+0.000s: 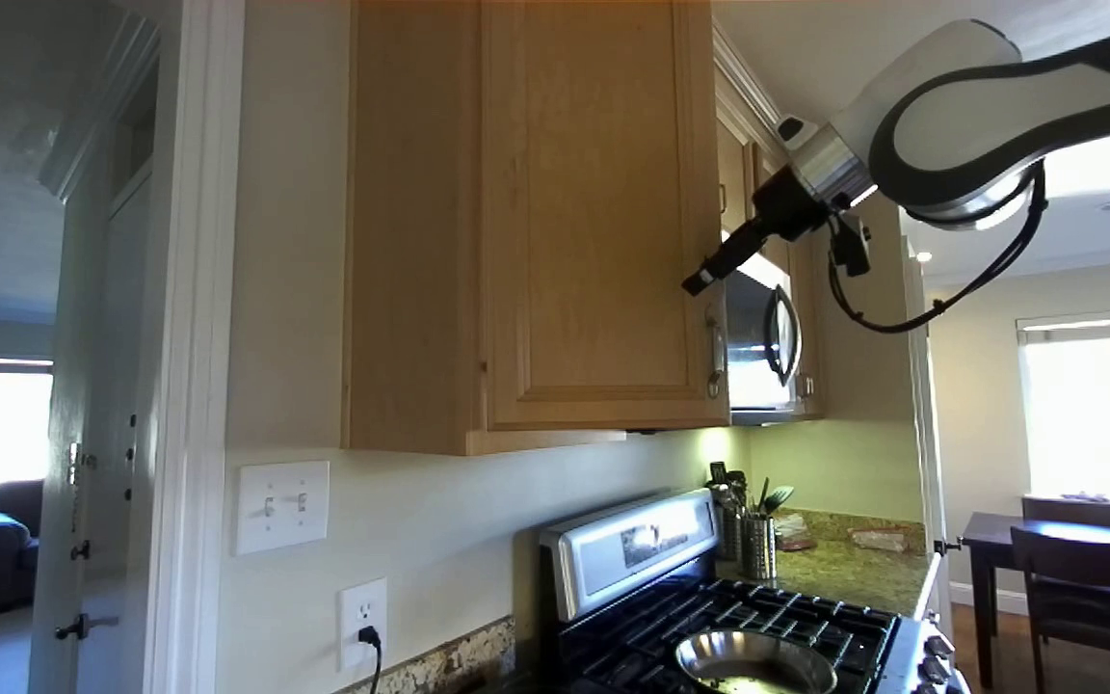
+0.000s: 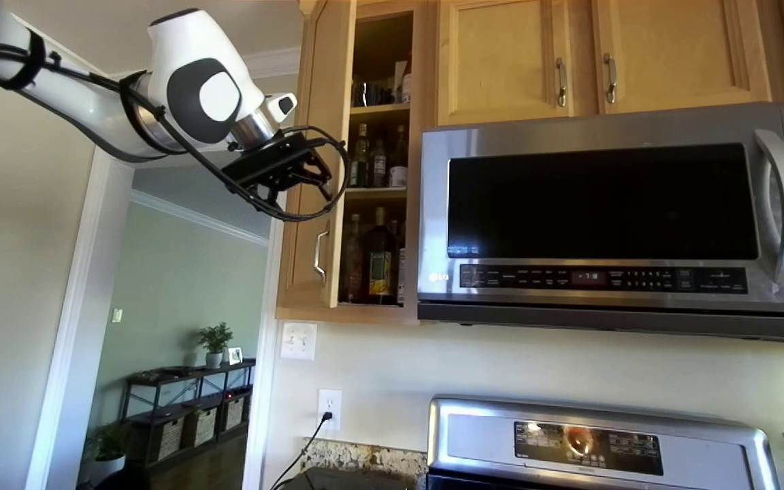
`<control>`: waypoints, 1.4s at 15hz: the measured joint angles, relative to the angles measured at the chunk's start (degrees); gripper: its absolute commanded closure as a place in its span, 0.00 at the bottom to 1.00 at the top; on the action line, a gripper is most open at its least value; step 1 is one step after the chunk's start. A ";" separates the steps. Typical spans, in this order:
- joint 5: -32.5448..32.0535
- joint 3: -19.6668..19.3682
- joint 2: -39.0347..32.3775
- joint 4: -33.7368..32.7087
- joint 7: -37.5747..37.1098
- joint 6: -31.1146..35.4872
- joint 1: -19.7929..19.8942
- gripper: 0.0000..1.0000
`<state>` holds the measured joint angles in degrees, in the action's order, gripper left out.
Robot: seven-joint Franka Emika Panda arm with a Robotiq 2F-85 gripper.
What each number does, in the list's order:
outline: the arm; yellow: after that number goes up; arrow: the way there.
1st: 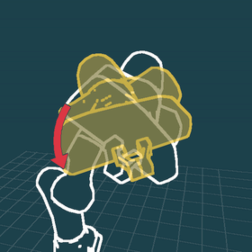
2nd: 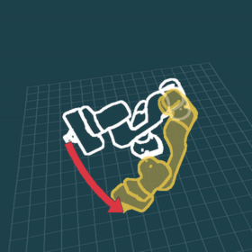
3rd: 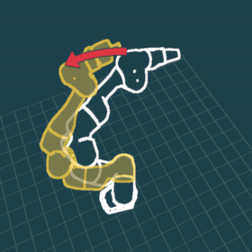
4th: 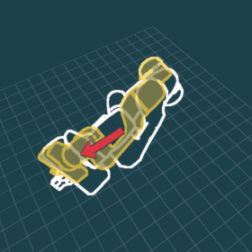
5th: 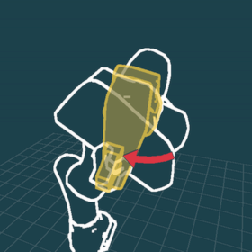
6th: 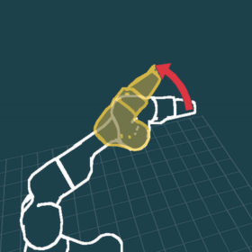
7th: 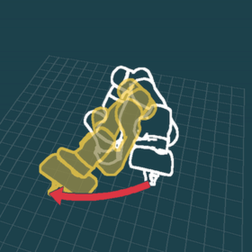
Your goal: Close the cupboard
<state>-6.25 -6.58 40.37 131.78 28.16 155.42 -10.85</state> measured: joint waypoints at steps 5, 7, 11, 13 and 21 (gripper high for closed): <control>-0.01 -3.76 -1.35 -0.92 0.09 0.00 1.69 0.00; -0.01 -4.45 -1.67 -0.90 0.19 -0.19 1.88 0.00; 0.52 -5.05 -0.96 -0.29 1.72 -5.64 1.23 0.19; 1.53 -5.21 0.85 0.33 3.91 -10.63 0.09 0.33; 4.16 -4.93 5.56 0.28 6.77 -14.55 -2.58 0.86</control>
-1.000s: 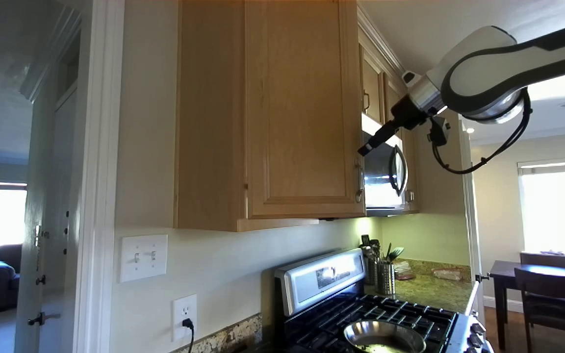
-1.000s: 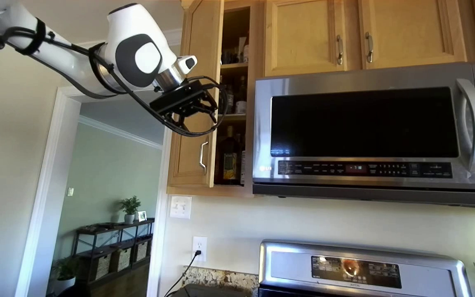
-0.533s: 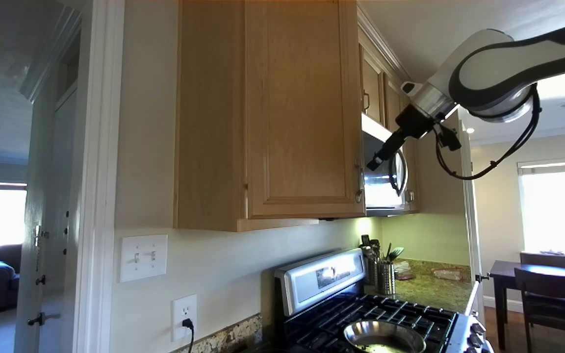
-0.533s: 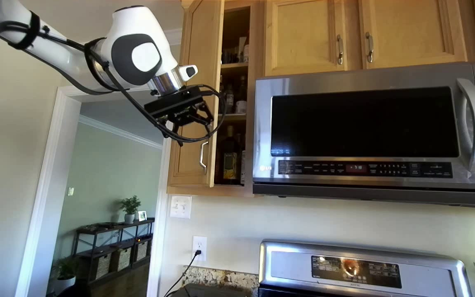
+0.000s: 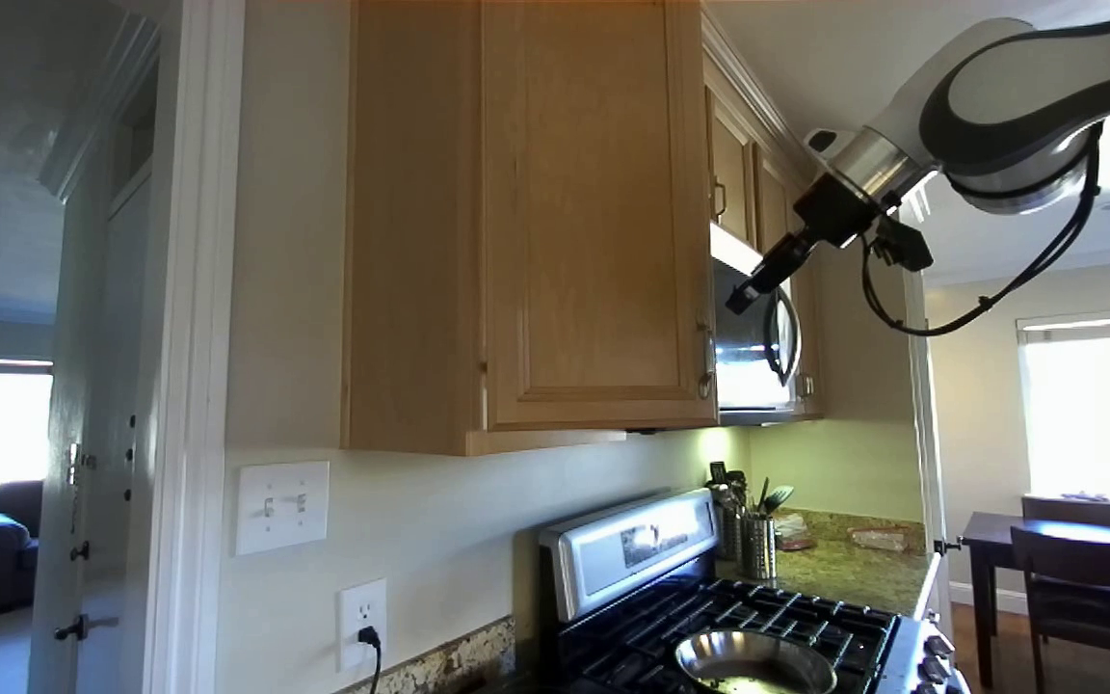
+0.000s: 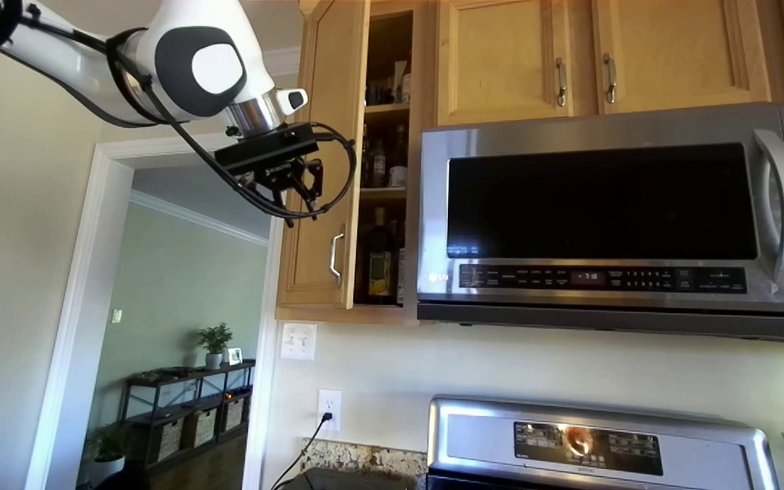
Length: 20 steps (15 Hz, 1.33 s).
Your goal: Close the cupboard
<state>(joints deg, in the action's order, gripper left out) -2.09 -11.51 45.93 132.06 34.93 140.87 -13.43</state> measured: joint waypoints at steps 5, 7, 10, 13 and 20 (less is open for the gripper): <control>1.73 0.03 -4.21 -0.33 -0.55 6.37 -0.18 1.00; 2.31 0.04 -7.03 -1.10 -1.19 8.91 -0.35 0.97; 3.00 0.04 -11.92 -3.76 -2.57 11.18 -0.42 0.96; 4.33 0.00 -16.18 -7.08 -3.18 11.56 -0.42 0.96; 7.76 -0.31 -25.78 -16.16 -3.50 11.57 0.30 0.96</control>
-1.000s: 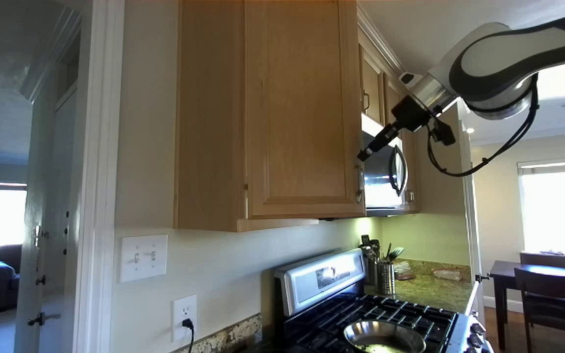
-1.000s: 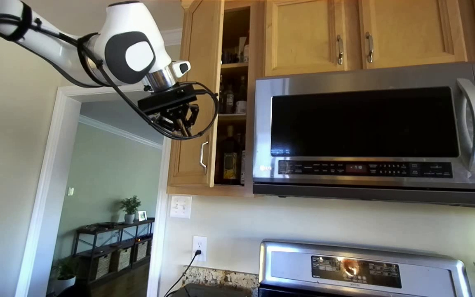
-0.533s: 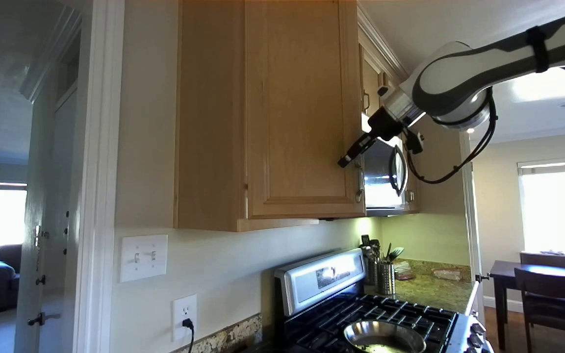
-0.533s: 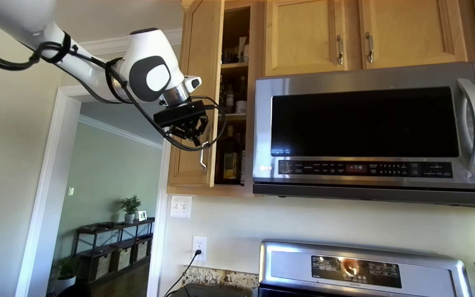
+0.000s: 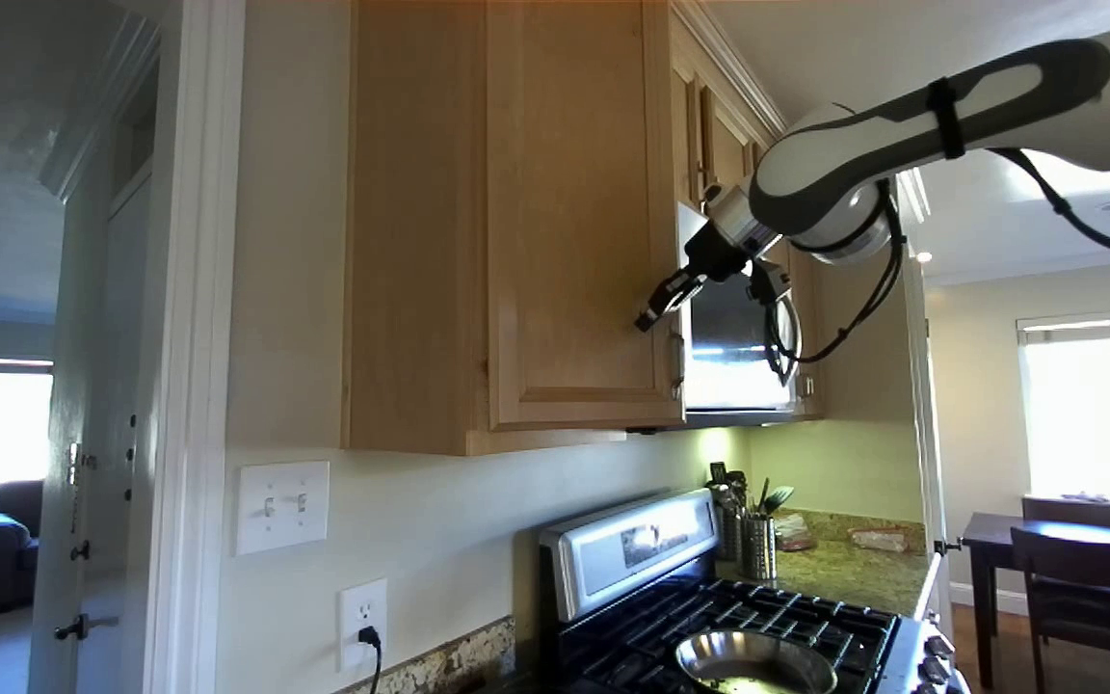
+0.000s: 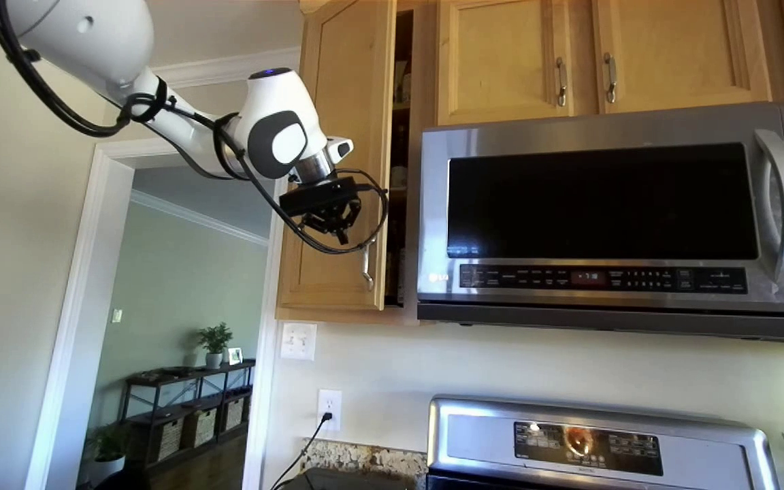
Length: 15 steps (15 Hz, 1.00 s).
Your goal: Close the cupboard
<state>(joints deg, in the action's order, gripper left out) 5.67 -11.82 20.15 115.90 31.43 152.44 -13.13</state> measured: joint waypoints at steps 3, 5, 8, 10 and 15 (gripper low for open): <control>1.33 -0.09 -4.99 -5.19 0.00 -0.08 0.93 0.97; 2.42 -0.07 -8.07 -8.41 0.00 -0.10 1.58 0.97; 3.04 -0.58 -11.49 -11.94 0.00 -0.10 1.66 0.71; 3.04 -0.85 -12.42 -12.70 0.02 -0.11 1.67 0.68; 4.93 -1.22 -10.80 -10.66 2.41 -3.01 1.64 0.37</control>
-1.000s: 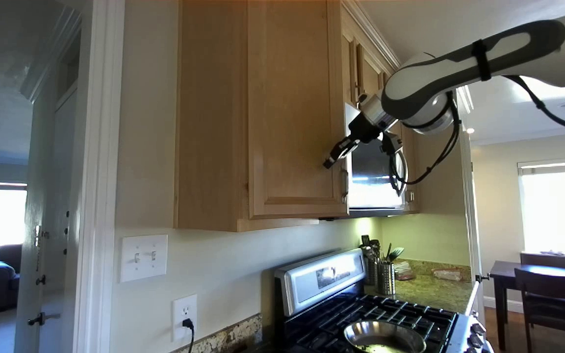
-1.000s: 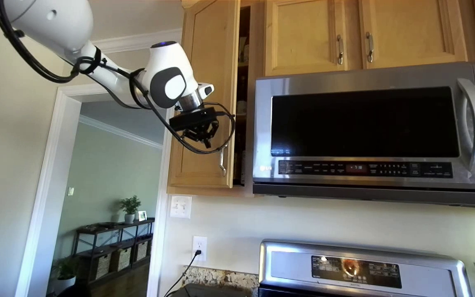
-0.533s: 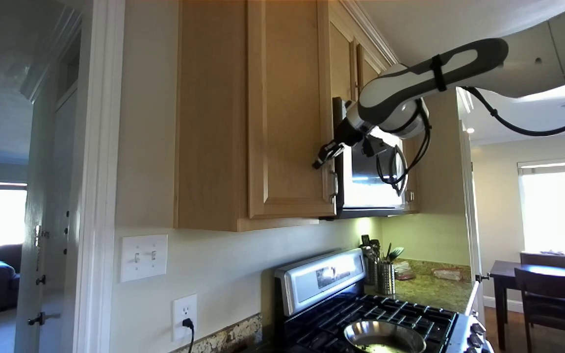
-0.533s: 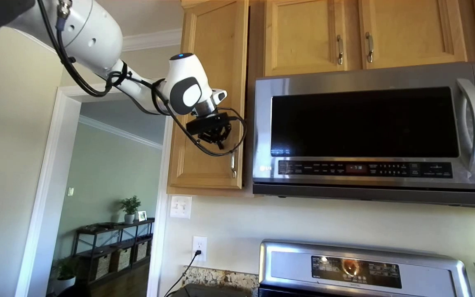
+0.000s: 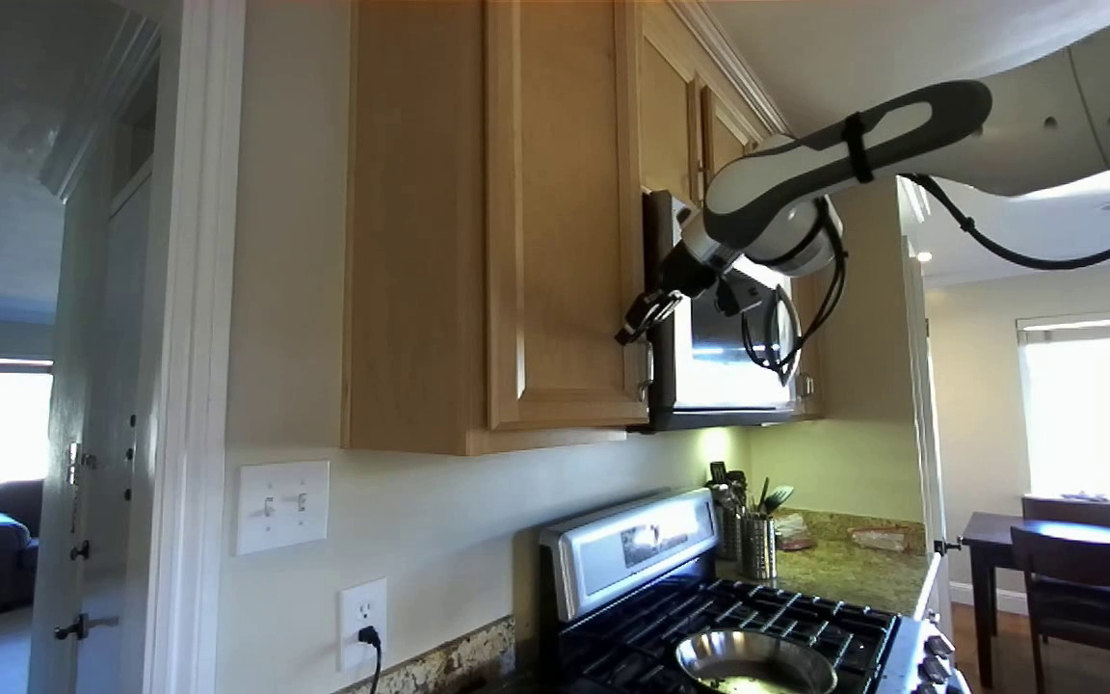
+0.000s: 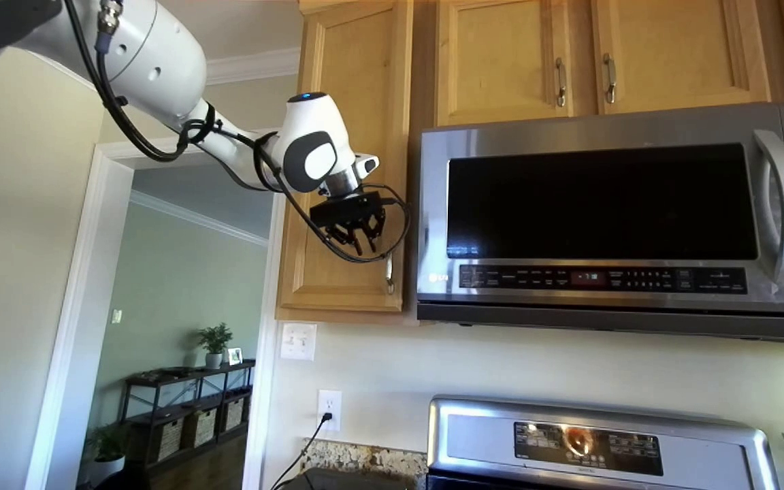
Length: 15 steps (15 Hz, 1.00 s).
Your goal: Close the cupboard
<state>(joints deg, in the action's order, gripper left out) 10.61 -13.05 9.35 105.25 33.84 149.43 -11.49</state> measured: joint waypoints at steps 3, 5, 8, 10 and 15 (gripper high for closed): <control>4.94 0.52 4.60 4.52 4.27 -6.57 0.62 0.18; 5.78 0.55 8.45 8.39 5.43 -9.86 1.22 0.05; 5.77 0.47 14.15 15.15 5.72 -14.47 2.55 0.00; 5.77 0.38 17.00 19.08 5.72 -16.98 3.28 0.00; 5.77 0.07 20.93 27.70 5.34 -21.05 4.17 0.00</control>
<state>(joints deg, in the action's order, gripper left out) 16.38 -12.98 30.28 132.95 39.18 128.38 -7.32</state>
